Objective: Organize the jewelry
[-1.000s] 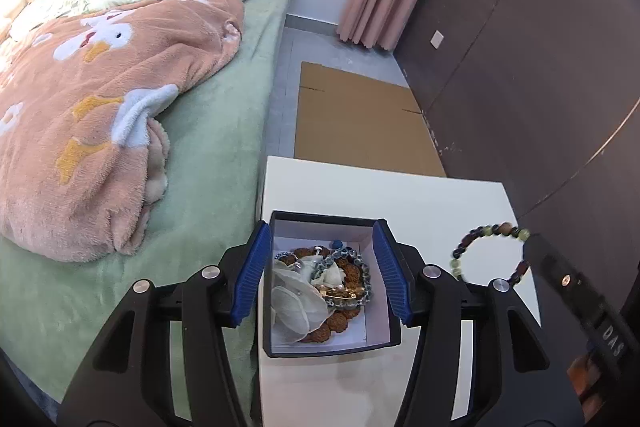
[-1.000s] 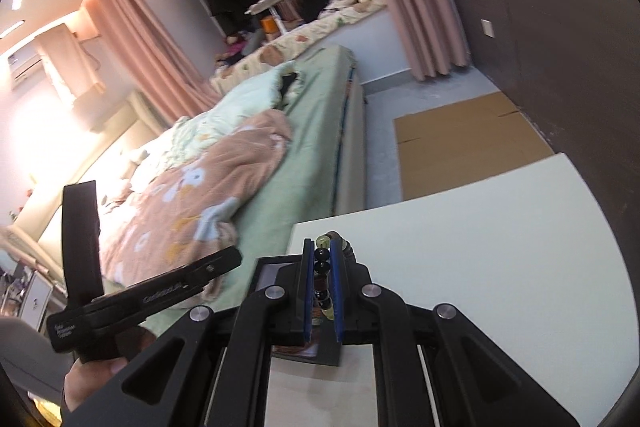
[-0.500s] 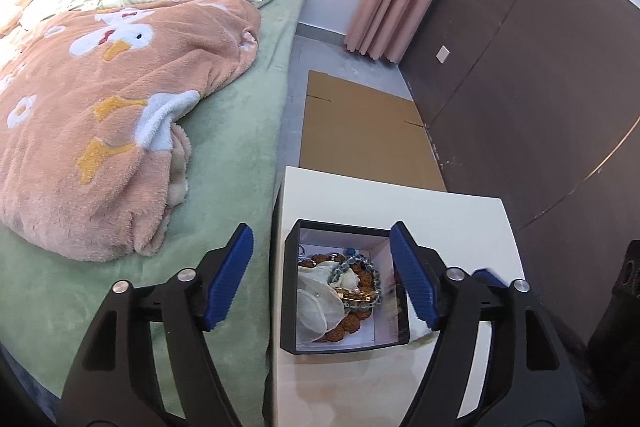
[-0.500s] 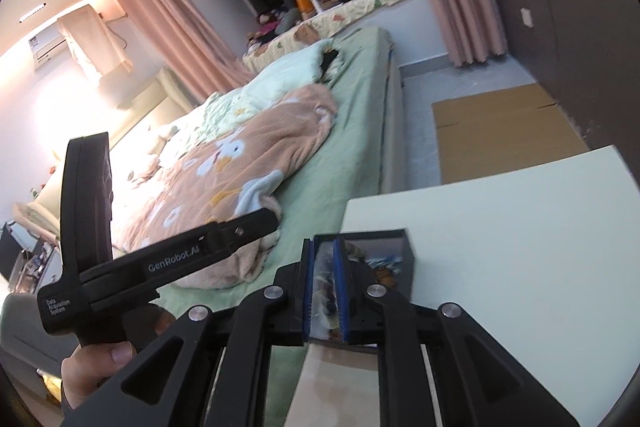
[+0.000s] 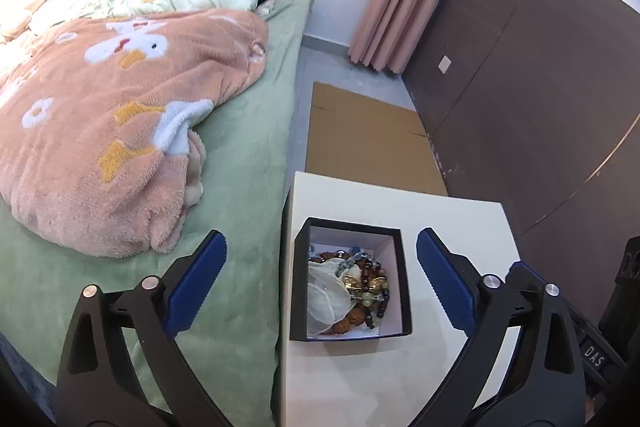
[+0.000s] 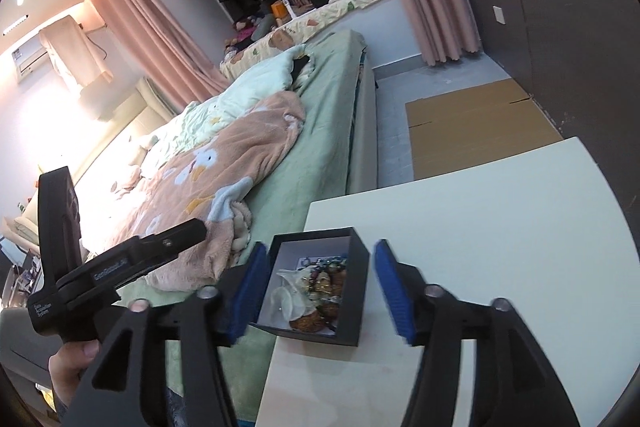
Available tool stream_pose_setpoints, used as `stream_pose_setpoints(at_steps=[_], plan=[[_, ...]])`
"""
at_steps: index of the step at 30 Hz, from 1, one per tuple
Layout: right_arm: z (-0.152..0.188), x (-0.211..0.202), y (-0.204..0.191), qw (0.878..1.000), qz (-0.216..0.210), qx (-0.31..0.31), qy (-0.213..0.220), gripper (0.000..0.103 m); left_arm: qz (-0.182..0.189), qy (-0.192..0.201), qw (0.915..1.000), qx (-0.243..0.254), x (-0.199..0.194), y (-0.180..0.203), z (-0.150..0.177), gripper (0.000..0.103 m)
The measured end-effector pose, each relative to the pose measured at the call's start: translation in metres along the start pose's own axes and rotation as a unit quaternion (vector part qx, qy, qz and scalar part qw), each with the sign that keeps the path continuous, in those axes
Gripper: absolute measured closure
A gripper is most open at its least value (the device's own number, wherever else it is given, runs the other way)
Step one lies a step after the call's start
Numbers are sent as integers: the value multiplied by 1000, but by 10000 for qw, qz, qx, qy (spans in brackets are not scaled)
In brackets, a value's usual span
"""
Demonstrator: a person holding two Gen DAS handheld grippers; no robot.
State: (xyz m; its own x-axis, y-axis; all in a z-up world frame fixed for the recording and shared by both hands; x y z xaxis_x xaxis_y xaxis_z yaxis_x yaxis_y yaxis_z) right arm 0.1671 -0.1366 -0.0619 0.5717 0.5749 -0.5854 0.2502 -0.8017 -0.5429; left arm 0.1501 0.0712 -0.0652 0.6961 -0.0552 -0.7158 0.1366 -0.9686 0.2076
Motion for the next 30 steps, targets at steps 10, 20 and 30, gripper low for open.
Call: stream_pose_setpoints(at_steps=[10, 20, 30], plan=[[2, -35, 13, 9996, 170, -105, 182, 13, 154, 266, 9995, 83, -26, 19, 26, 5], [14, -65, 39, 9982, 536, -119, 233, 8, 173, 584, 9959, 675, -57, 39, 39, 5], [29, -85, 47, 9959, 762, -426, 222, 8, 23, 540, 9927, 1076, -61, 43, 60, 5]])
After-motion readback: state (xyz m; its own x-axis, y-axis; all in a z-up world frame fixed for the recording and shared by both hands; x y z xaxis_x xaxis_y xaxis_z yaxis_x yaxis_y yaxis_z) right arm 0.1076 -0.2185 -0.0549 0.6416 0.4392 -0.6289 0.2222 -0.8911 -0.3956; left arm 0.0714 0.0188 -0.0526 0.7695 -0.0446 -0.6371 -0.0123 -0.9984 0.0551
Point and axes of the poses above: each gripper's, at about its wrist camera, not at the fingertips, and x roughly the way its jaws point, y to its right, z to its underside, the point moved 8 cm from there along x, roughly the way its jaws point, and after that the axes turned 7 degrees about x, right-handed, at the moved point
